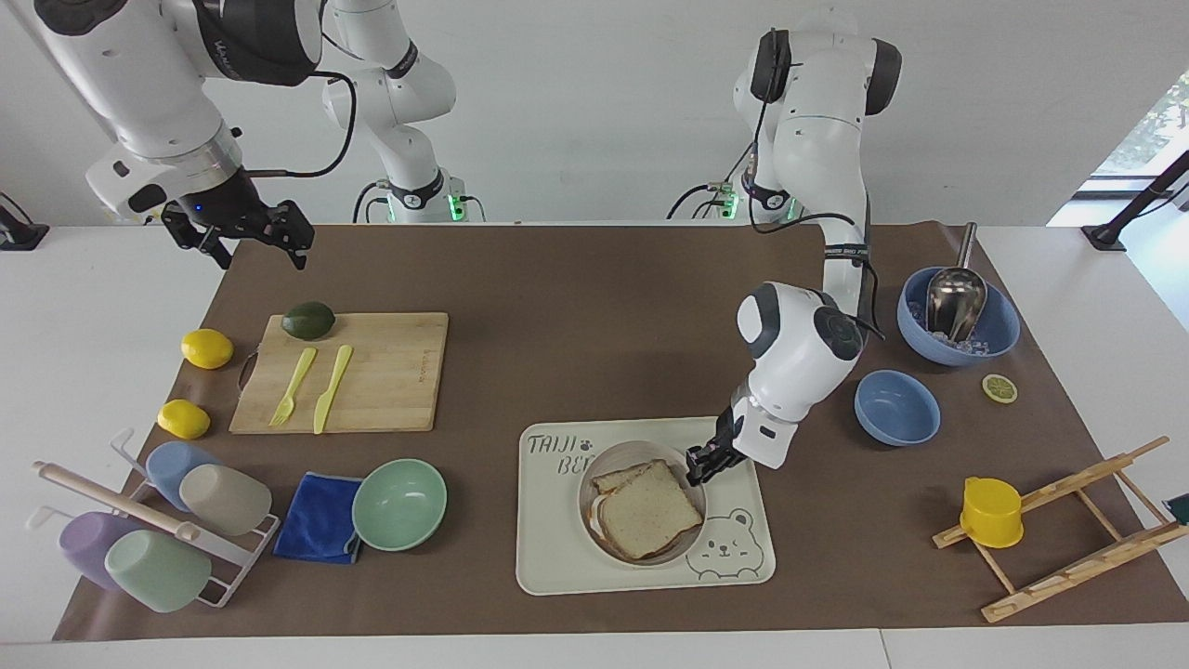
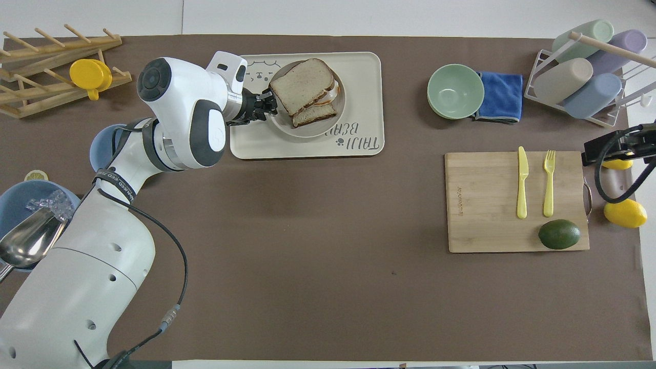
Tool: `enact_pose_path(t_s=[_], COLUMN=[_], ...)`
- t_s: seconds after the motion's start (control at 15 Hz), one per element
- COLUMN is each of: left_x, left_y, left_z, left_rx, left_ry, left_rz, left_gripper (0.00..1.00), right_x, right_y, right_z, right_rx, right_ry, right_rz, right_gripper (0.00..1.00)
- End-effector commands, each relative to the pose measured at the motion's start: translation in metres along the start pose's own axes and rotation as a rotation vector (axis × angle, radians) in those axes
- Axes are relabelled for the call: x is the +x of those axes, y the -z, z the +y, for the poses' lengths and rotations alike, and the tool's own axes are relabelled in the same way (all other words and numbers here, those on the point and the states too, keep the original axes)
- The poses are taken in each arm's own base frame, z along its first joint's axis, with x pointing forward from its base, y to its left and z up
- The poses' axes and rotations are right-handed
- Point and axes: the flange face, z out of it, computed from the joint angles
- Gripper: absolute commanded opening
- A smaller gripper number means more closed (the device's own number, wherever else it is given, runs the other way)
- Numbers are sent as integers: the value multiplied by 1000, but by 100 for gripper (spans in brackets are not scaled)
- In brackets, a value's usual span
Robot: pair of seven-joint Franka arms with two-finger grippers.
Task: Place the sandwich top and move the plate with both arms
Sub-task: 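Release the plate and withdraw the left gripper from the tray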
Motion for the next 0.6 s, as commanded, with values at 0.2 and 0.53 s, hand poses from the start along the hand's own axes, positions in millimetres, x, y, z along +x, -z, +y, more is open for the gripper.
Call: enact_pose_path(t_s=[0.2,0.53], left_x=[-6,8], left_y=[31,109], left_z=[-3,-21], left_rx=[68,61], left_ry=[-35,3], left_rz=[-53,-72], left_gripper=[100,100], right_x=[-6,-7], right_y=[2,2], right_z=[0,-2], right_rx=[36,69], right_ry=[-13,-12], right_rz=[8,8], right_gripper=[100,100])
